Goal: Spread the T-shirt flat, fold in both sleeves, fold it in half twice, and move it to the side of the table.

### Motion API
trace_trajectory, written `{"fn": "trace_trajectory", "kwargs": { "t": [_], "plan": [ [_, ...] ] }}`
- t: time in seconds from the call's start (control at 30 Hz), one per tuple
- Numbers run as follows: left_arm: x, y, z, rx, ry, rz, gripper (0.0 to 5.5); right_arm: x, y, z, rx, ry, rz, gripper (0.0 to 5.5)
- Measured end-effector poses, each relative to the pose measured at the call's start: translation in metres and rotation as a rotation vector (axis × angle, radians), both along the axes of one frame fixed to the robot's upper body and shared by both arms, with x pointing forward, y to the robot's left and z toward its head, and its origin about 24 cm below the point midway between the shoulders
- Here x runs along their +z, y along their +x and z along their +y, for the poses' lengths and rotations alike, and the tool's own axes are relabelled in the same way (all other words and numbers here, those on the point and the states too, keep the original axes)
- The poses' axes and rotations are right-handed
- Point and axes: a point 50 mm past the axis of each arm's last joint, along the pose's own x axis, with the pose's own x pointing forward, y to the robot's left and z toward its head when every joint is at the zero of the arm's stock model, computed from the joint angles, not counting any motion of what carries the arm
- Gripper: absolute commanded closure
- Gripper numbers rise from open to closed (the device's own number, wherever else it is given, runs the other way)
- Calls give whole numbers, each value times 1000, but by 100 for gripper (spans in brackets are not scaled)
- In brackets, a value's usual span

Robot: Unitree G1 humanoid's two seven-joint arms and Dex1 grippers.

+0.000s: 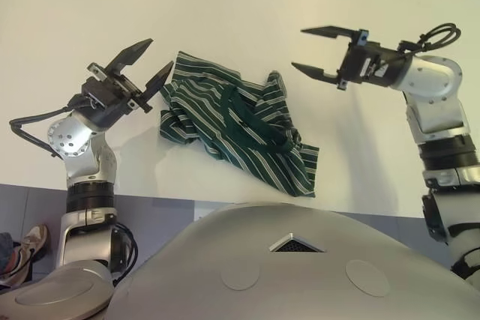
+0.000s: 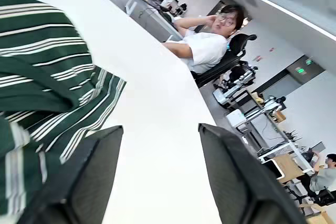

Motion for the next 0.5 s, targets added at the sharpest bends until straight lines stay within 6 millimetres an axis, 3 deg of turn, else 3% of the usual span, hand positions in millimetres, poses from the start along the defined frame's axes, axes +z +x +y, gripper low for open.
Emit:
{"fn": "trace_trajectory", "kwargs": {
  "t": [0.2,0.43,0.5],
  "plan": [
    [-1,0,-2,-11,2,5,328,-35,-5,33,36,-75,52,283],
    [2,-4,-20,-72,24,-22,328,-71,-16,37,106,-240,113,283],
    [4,-5,-26,-90,20,-34,328,-74,-4,38,48,-281,59,283]
  ]
}}
